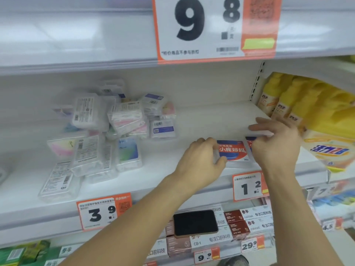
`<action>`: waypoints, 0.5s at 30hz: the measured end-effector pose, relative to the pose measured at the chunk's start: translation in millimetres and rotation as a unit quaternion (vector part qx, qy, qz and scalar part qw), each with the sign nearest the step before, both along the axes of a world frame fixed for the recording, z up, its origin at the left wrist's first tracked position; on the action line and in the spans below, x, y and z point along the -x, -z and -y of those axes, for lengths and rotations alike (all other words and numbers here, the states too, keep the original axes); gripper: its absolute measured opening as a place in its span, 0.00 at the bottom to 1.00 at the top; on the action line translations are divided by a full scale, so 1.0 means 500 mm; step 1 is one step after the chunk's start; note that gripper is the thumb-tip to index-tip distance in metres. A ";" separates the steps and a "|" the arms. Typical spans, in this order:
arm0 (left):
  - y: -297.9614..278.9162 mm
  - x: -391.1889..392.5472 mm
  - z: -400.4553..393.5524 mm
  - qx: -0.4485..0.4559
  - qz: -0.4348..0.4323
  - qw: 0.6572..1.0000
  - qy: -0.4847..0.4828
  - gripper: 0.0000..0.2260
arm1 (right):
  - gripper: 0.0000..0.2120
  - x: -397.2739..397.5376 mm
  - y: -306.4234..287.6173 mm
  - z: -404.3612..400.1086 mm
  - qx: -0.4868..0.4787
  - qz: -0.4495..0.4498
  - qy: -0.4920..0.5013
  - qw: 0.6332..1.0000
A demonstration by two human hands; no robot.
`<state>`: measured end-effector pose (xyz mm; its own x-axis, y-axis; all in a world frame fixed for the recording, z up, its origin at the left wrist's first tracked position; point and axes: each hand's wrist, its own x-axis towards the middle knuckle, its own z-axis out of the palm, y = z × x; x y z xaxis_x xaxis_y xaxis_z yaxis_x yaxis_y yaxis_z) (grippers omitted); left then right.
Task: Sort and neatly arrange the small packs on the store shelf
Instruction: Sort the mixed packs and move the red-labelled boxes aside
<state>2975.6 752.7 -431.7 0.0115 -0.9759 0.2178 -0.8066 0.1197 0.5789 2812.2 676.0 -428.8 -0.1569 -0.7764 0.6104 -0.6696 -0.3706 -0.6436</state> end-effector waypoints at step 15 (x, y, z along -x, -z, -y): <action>-0.006 -0.196 -0.065 -0.079 0.235 0.963 -0.111 0.23 | 0.38 0.104 0.005 0.038 -0.315 -0.182 0.061 0.930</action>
